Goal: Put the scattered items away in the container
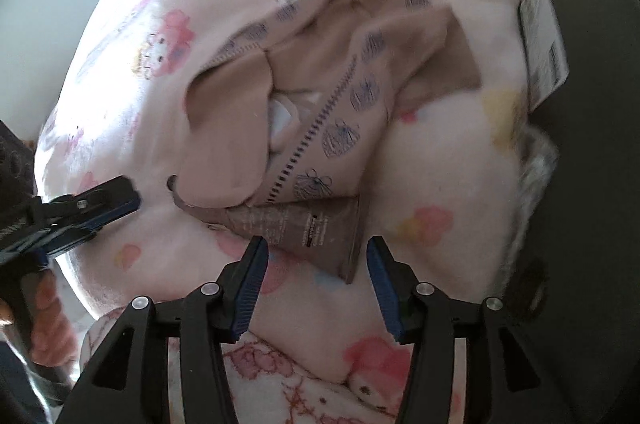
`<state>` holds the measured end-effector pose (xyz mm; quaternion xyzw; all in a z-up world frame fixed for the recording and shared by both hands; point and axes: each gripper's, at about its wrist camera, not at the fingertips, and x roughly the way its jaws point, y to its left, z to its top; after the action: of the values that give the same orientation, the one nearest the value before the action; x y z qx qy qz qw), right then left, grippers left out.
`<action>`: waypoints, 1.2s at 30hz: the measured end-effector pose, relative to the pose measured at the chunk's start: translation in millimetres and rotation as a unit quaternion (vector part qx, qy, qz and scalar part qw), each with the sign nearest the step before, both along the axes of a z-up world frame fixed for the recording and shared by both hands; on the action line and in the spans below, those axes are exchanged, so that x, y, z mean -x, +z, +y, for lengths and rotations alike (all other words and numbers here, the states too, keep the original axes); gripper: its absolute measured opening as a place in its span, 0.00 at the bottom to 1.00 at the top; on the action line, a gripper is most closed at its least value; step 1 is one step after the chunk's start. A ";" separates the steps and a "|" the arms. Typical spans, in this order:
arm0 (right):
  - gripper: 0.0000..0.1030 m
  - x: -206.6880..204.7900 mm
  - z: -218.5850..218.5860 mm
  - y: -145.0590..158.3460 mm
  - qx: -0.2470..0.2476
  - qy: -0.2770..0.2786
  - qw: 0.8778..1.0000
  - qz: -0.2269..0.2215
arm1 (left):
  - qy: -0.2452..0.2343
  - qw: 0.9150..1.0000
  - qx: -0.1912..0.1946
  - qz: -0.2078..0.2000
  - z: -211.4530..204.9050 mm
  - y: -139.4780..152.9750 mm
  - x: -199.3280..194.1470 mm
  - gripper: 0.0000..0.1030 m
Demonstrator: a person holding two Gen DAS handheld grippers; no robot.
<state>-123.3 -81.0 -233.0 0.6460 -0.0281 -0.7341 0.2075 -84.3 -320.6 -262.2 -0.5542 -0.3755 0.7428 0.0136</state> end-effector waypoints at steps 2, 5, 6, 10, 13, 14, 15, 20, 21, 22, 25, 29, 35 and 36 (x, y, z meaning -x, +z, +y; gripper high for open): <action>0.47 4.0 0.0 -3.9 0.004 -0.004 1.000 -0.003 | 0.002 1.000 -0.001 -0.003 1.7 -7.0 7.6 0.33; 0.48 12.6 3.7 -6.5 0.033 -0.015 0.999 -0.007 | 0.002 1.000 -0.012 -0.001 3.4 -14.0 13.1 0.32; 0.49 15.1 4.3 -7.2 0.039 -0.015 0.999 -0.011 | -0.002 1.000 -0.021 -0.001 5.7 -15.4 13.9 0.30; 0.47 11.9 1.3 4.3 0.032 0.004 0.999 0.016 | 0.006 1.000 -0.022 -0.004 6.6 -8.5 6.6 0.31; 0.46 1.9 0.5 19.6 0.031 0.019 0.999 0.031 | 0.008 1.000 -0.024 0.000 5.4 5.9 -8.5 0.31; 0.46 -3.1 1.2 25.2 0.037 0.026 0.999 0.029 | 0.007 1.000 -0.023 0.002 4.5 10.8 -14.7 0.31; 0.46 -9.3 0.2 29.8 0.041 0.033 0.998 0.027 | 0.006 1.000 -0.025 0.004 3.6 14.6 -20.7 0.31; 0.46 -13.0 4.3 21.1 0.047 0.059 0.997 0.001 | 0.005 0.999 -0.021 -0.027 8.5 -0.4 -16.9 0.36; 0.46 -14.8 8.9 16.1 0.045 0.058 0.997 -0.002 | 0.000 0.999 -0.015 -0.032 11.6 -3.0 -13.7 0.37; 0.47 -14.4 9.0 9.1 0.045 0.056 0.997 -0.006 | -0.004 0.999 -0.009 -0.035 15.5 -4.7 -10.4 0.38; 0.47 -15.3 6.1 9.8 0.032 0.048 0.998 0.003 | -0.005 1.000 0.008 -0.029 25.0 1.3 -9.4 0.35; 0.38 -21.9 6.5 40.4 0.100 0.069 0.992 0.020 | -0.025 0.999 -0.042 0.010 39.2 15.7 -12.2 0.26; 0.38 -14.9 5.3 55.3 0.051 0.064 0.994 0.068 | 0.012 1.000 0.008 -0.022 34.2 11.7 -20.2 0.27; 0.38 -2.8 -0.9 47.6 0.050 0.054 0.995 0.062 | 0.021 0.999 0.018 -0.025 31.3 11.8 -21.4 0.27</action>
<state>-120.4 -81.9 -185.4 0.5888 -0.0168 -0.7580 0.2801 -62.8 -289.3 -250.4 -0.5646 -0.3740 0.7355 -0.0214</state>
